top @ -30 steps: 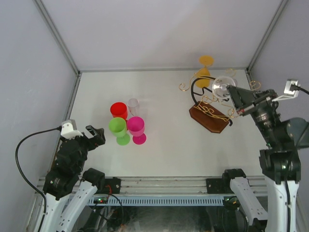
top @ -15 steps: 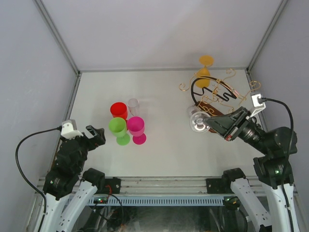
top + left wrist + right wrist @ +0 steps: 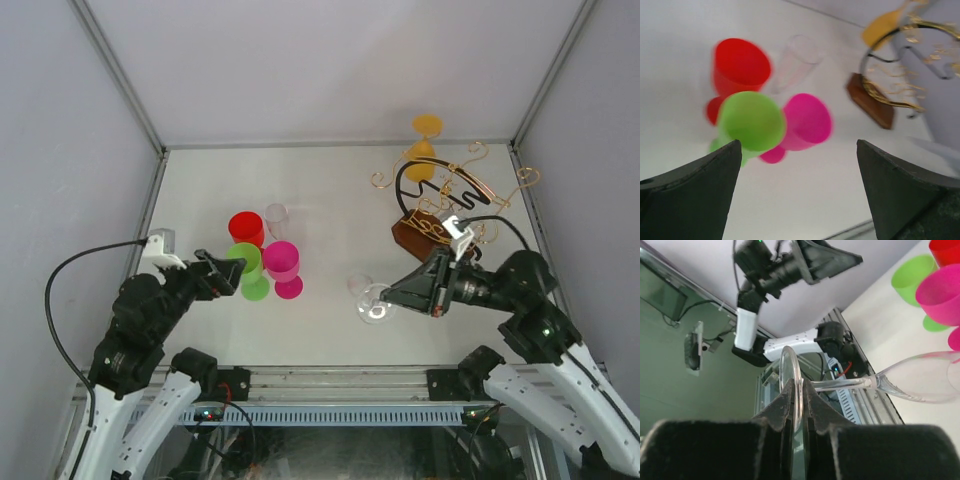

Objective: Take the wine glass off the wine glass rack
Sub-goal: Place the wine glass at the center of the board.

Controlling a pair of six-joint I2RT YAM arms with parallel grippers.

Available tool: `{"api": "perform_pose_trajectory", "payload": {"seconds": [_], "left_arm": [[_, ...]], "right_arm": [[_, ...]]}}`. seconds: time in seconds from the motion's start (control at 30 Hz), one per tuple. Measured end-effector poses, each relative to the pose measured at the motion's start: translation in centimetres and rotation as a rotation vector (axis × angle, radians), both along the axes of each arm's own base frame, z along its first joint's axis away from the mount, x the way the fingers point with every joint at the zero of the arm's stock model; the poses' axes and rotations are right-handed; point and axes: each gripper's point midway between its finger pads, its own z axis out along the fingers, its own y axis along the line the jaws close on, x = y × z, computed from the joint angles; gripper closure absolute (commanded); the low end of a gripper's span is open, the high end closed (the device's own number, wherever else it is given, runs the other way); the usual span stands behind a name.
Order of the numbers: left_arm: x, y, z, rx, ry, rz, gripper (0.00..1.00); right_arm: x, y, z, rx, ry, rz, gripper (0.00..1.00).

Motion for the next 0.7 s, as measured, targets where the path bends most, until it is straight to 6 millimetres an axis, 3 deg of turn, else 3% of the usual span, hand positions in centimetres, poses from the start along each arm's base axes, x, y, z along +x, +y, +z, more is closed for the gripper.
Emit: {"api": "perform_pose_trajectory", "payload": {"seconds": [0.13, 0.33, 0.53, 0.7], "left_arm": [[-0.7, -4.4, 3.5, -0.200, -0.071, -0.197, 0.04], [-3.0, -7.7, 6.3, -0.418, -0.145, -0.383, 0.06], [-5.9, -11.8, 6.9, -0.491, -0.102, -0.593, 0.08], [-6.5, -15.9, 5.2, -0.459, -0.010, -0.659, 0.14]], "right_arm": [[0.7, 2.7, -3.2, -0.078, 0.029, 0.034, 1.00], [1.9, 5.7, -6.3, -0.153, 0.029, 0.038, 1.00], [3.2, 6.3, -6.7, -0.128, 0.000, -0.020, 1.00], [3.7, 6.2, -6.8, -0.110, -0.027, -0.051, 1.00]]}}
